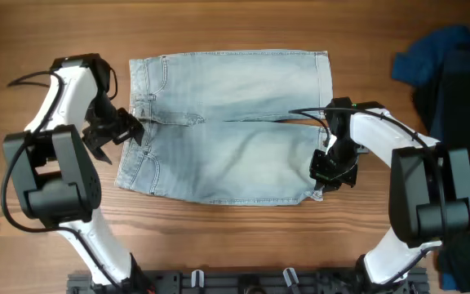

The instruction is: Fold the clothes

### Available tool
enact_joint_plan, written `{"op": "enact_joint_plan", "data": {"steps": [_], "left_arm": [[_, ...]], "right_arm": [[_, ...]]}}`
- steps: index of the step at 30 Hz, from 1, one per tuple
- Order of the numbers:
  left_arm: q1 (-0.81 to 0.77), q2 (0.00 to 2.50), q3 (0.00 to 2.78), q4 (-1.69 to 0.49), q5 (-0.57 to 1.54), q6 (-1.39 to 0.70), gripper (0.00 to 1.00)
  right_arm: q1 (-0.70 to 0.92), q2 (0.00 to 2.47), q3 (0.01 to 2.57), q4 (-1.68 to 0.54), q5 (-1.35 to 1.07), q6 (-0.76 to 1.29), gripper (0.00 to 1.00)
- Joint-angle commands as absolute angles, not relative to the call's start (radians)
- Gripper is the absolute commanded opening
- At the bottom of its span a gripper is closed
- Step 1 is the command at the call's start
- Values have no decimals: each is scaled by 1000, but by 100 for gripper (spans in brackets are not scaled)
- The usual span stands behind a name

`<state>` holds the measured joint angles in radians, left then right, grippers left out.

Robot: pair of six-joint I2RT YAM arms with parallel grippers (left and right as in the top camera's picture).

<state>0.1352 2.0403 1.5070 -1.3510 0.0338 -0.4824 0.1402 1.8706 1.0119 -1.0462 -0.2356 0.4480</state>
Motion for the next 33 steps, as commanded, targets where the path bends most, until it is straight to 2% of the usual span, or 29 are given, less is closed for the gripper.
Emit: {"op": "enact_joint_plan", "data": {"steps": [1,8,14,21,23,26,28,30,33], "left_arm": [[162,2049,1498,-1370,37,-566,74],[196,2049,1394,-1338,154,-593,75],[196,2049,1319,-1316,163,-615,86],[196,2049,1245,-1225,163,-645,82],[196,2049,1243,-1206,139,-664,74],[196,2049,1243,-1190,112,-667,51],[196,2049,1243,-1176,111,-667,34],[196,2049,1243,-1158,111,-667,6],[196,2049,1244,-1159,111,-662,4]], "right_arm": [[146,1917,965,-1014,-166,443,7],[146,1917,965,-1013,-166,444,7],[146,1917,965,-1013,-166,443,8],[146,1917,965,-1006,-166,444,8],[146,1917,965,-1006,-166,444,7],[146,1917,965,-1007,-167,444,6],[146,1917,965,-1007,-166,444,4],[146,1917,965,-1006,-166,444,4],[145,1917,975,-1013,-165,443,4]]}}
